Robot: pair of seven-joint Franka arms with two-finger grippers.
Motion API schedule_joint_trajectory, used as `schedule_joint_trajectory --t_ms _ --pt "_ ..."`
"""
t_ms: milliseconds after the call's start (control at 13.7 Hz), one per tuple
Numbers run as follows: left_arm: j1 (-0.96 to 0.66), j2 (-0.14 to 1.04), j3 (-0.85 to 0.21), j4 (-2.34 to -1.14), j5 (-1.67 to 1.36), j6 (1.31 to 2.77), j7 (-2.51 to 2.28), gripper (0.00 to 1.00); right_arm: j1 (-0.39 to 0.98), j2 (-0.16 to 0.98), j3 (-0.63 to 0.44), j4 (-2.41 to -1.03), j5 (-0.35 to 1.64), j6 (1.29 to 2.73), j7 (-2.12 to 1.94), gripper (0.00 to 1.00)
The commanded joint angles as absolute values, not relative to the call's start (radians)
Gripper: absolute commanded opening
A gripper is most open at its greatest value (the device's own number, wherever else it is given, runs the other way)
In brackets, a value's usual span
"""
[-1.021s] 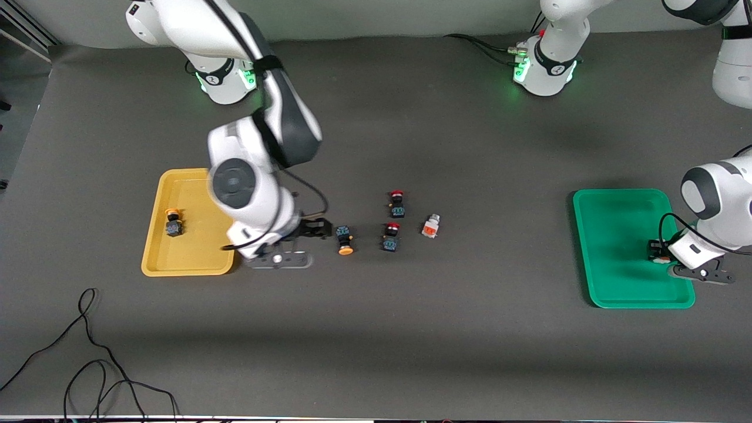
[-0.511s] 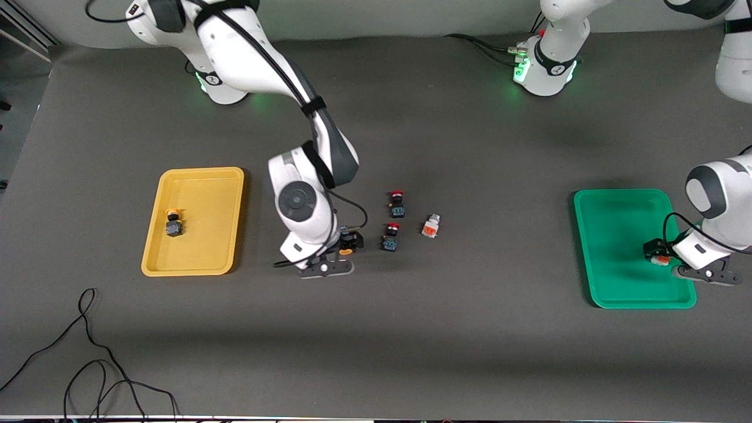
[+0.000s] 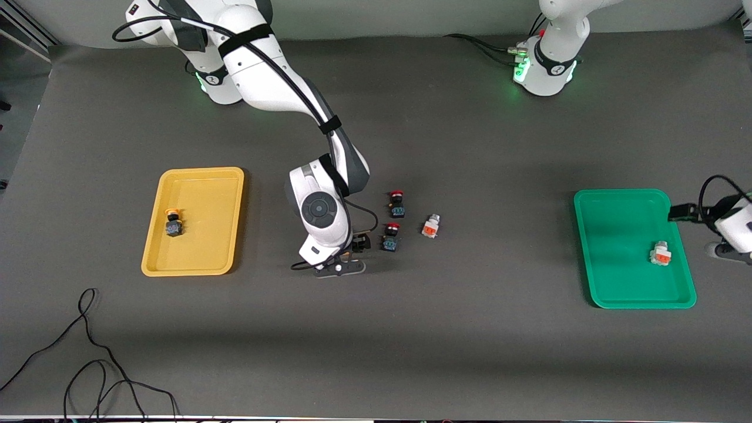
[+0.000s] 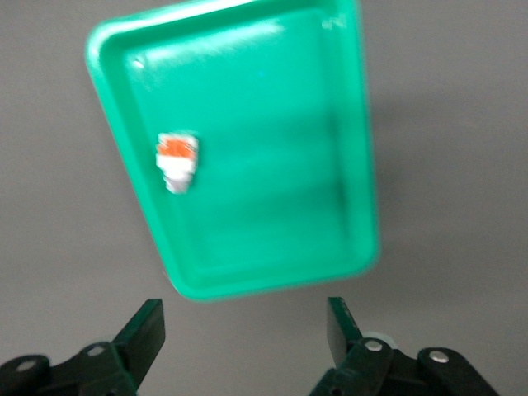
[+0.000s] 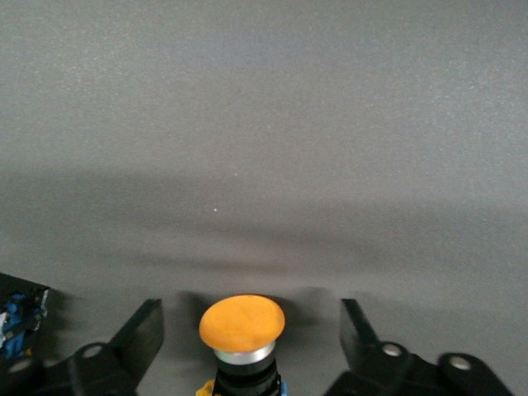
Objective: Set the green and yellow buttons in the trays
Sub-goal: 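Carry the button to the yellow tray while the left gripper grasps another block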
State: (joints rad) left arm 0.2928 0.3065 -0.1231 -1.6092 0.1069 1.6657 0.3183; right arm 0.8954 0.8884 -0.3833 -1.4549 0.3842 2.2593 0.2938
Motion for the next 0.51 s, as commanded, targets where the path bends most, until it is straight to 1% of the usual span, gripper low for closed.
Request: schedule_joint_trajectory --t_ms 0,73,219,292,365,438 --pt "0.189 0.327 -0.117 -1.519 0.058 1.528 0.147 0.88 0.894 0.865 -0.377 -1.494 0.426 2.258 0.278 0.76" --pt "0.145 0.325 -0.124 -1.517 0.046 1.523 0.071 0.88 0.896 0.861 -0.377 -1.497 0.443 2.255 0.278 0.67" --pt "0.066 0.333 -0.146 -1.519 0.016 1.540 -0.043 0.88 0.896 0.858 -0.377 -1.494 0.449 2.246 0.278 0.42" --pt "0.036 0.339 -0.147 -1.520 -0.012 1.552 -0.073 0.89 0.894 0.854 -0.379 -1.493 0.449 2.241 0.276 0.31" --pt "0.005 0.344 -0.147 -1.526 -0.047 1.578 -0.107 0.89 0.891 0.842 -0.379 -1.493 0.449 2.240 0.270 0.23" --pt "-0.021 0.347 -0.147 -1.529 -0.064 1.598 -0.142 0.90 0.888 0.827 -0.380 -1.493 0.449 2.220 0.268 0.20"
